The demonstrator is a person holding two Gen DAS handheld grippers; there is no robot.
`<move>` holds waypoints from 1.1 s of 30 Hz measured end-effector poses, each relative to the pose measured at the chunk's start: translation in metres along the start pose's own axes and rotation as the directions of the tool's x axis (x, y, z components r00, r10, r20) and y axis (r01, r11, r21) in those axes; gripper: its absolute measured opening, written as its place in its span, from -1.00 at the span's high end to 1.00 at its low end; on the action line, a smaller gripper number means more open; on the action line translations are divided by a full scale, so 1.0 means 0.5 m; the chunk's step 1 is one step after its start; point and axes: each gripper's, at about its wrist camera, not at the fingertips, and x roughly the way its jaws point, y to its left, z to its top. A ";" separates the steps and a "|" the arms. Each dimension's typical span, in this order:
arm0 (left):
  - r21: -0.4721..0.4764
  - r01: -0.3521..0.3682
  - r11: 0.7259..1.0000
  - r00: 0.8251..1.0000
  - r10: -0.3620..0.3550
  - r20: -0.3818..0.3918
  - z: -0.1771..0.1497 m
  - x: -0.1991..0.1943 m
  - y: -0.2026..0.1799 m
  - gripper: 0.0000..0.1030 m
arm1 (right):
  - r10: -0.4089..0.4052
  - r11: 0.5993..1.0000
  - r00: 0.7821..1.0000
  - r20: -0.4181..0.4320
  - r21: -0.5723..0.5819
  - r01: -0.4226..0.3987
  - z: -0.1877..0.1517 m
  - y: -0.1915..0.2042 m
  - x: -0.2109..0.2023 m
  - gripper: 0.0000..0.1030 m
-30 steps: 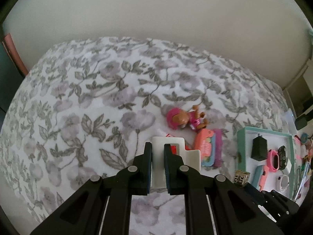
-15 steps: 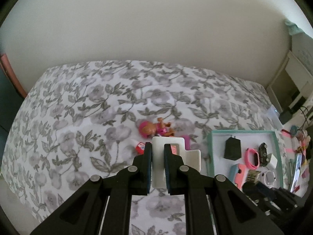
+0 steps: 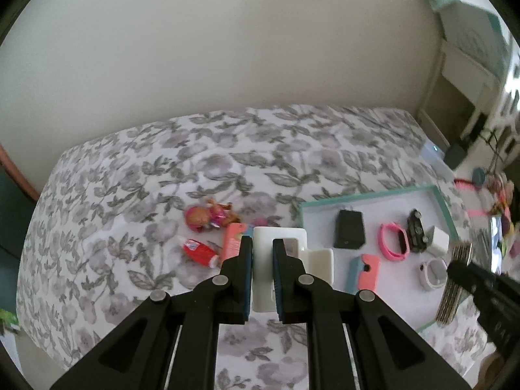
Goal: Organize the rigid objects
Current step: 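Carry the metal phone and white clip into the tray and open both grippers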
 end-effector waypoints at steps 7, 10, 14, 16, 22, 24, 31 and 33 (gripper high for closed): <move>0.101 0.026 0.995 0.998 -0.021 -0.052 -0.017 0.034 -0.095 0.77 | -0.019 0.995 0.998 -0.052 0.094 0.024 -0.005 -0.076 0.027 0.68; 0.135 0.037 0.990 0.995 -0.025 -0.093 -0.027 0.060 -0.123 0.77 | -0.039 0.994 0.995 -0.093 0.097 0.048 -0.012 -0.094 0.049 0.68; 0.127 0.065 0.990 0.987 -0.045 -0.151 -0.041 0.098 -0.145 0.77 | -0.076 0.991 0.979 -0.191 0.097 0.096 -0.029 -0.113 0.097 0.68; 0.124 0.065 0.990 0.985 -0.044 -0.165 -0.046 0.113 -0.152 0.77 | -0.073 0.990 0.973 -0.220 0.101 0.097 -0.034 -0.119 0.112 0.68; 0.160 0.046 0.986 0.982 -0.015 -0.190 -0.054 0.150 -0.181 0.77 | -0.069 0.991 0.965 -0.252 0.097 0.096 -0.029 -0.123 0.133 0.68; 0.164 0.038 0.986 0.980 -0.005 -0.201 -0.056 0.162 -0.183 0.77 | -0.067 0.991 0.962 -0.264 0.098 0.096 -0.031 -0.128 0.139 0.68; 0.165 0.025 0.986 0.977 0.011 -0.212 -0.054 0.189 -0.194 0.76 | -0.084 0.991 0.954 -0.287 0.078 0.110 -0.029 -0.133 0.151 0.68; 0.167 0.019 0.986 0.975 0.018 -0.220 -0.055 0.195 -0.195 0.72 | -0.082 0.991 0.954 -0.289 0.081 0.110 -0.028 -0.136 0.153 0.68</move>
